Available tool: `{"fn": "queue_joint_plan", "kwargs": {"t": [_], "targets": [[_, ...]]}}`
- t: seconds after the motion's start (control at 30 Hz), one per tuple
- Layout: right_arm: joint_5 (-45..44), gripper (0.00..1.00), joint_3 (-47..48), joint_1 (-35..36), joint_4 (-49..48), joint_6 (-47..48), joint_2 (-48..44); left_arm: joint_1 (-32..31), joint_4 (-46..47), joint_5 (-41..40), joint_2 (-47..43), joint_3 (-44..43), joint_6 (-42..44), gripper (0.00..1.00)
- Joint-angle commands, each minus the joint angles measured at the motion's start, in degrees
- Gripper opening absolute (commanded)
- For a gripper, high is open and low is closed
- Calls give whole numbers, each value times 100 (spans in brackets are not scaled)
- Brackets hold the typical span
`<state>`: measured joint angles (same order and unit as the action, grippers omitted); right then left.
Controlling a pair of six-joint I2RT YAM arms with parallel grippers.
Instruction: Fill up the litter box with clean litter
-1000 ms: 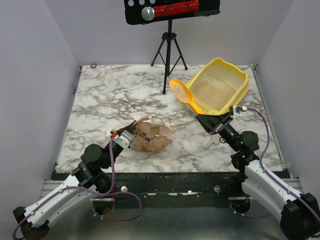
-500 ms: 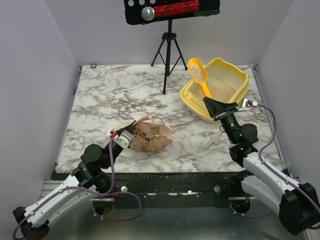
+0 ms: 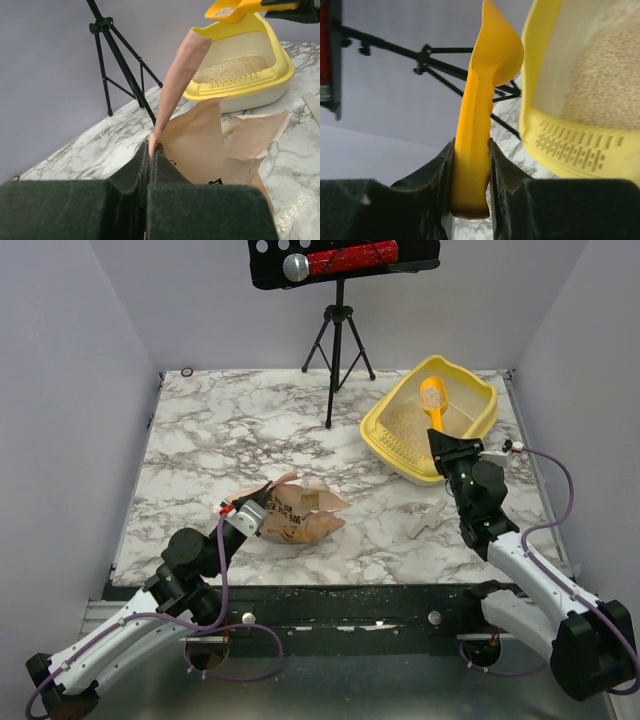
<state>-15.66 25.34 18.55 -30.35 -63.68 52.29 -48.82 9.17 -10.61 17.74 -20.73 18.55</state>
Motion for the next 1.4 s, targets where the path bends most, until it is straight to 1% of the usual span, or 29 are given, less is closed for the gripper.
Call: {"fn": "queue_joint_plan", "kwargs": {"t": [0.0, 0.13, 0.2, 0.37, 0.4, 0.53, 0.63, 0.87, 0.97, 1.13, 1.3, 1.37], "targets": [[-631, 0, 488, -123, 976, 242, 403, 30, 665, -178, -77, -317, -88, 0], [-605, 0, 857, -333, 1715, 285, 939, 30, 648, -266, -86, -317, -62, 0], [-438, 0, 1129, -509, 2066, 426, 1282, 30, 630, -310, -60, -326, -53, 0], [-70, 0, 1990, -773, 2945, 1471, 2047, 30, 560, -398, 28, -379, -44, 0], [-34, 0, 2201, -800, 3321, 1638, 2266, 30, 542, -407, 37, -388, -35, 0], [195, 0, 2895, -870, 3886, 2472, 2741, 21, 481, -442, 81, -423, -27, 0], [388, 0, 3667, -870, 4535, 3035, 3171, 30, 454, -494, 72, -441, -18, 0], [810, 0, 5839, -870, 6592, 4126, 4358, 21, 261, -679, 125, -572, -88, 0], [697, 0, 6490, -870, 7208, 4548, 4535, 30, 234, -697, 116, -590, -97, 0], [266, 0, 7194, -861, 8069, 4917, 4553, 30, 199, -714, 63, -634, -158, 0], [405, 0, 7546, -704, 8343, 5093, 4036, 30, 199, -705, 28, -634, -185, 0], [764, 0, 7635, -555, 8353, 5190, 3728, 30, 191, -705, 28, -643, -193, 0]]}}
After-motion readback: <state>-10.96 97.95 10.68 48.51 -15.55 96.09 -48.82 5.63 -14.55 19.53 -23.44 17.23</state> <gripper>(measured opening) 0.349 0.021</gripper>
